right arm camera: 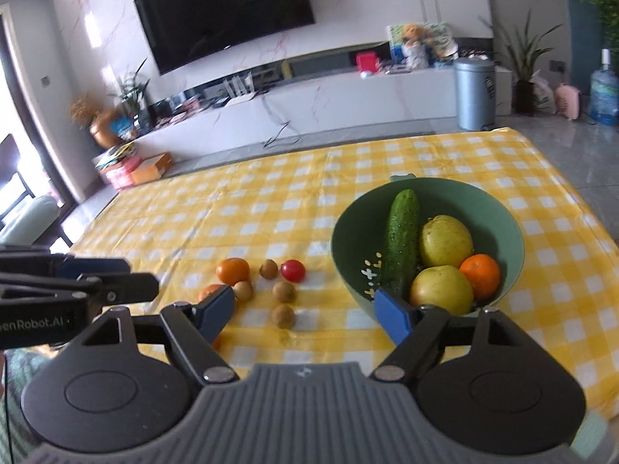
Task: Organize fruits
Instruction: 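Move both open grippers over the loose fruits on the tablecloth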
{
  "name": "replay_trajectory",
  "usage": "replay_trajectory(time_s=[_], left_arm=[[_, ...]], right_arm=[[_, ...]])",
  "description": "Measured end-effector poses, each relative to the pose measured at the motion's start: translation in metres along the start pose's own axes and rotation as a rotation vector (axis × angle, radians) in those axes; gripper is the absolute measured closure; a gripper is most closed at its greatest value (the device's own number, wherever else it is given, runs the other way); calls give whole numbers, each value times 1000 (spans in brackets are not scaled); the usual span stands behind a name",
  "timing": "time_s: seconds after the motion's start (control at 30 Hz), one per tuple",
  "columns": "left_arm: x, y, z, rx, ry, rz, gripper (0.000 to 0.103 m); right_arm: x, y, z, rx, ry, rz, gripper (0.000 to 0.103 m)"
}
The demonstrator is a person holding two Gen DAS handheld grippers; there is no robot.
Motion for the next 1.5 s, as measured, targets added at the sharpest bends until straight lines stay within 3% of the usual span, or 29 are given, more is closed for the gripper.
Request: replay_trajectory(time_s=[0.23,0.47,0.63,0.8,1.0,1.2,1.5], left_arm=[[17,10,-32,0,-72,3,59],[19,14,-36,93,-98,51,60],[19,42,-33,80,-90,-3,59],[25,76,-46,64,-163,-87,59],[23,101,-65,55,-249,-107,56],[21,123,-65,43,-242,-145,51],[37,131,-71,110,-302,-202,46]], right_arm=[[17,19,-23,49,-59,37,26],[25,46,-25,88,-96,42,29],[27,68,-26,64,-112,9,42],[26,91,-32,57,-155,-26,52],[15,111,-38,45,-181,-32,55],[14,134,-37,43,-171,-79,63],[18,148,-41,52,-183,-118,65]])
Point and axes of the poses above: each gripper's, at about its wrist camera, not at the fingertips, and y roughly the way its jaws point, z to its right, x to its underside, the point moved 7 cm from there along y, roughly the way its jaws point, and after that the axes turned 13 degrees about -z, right-handed, at the moved point
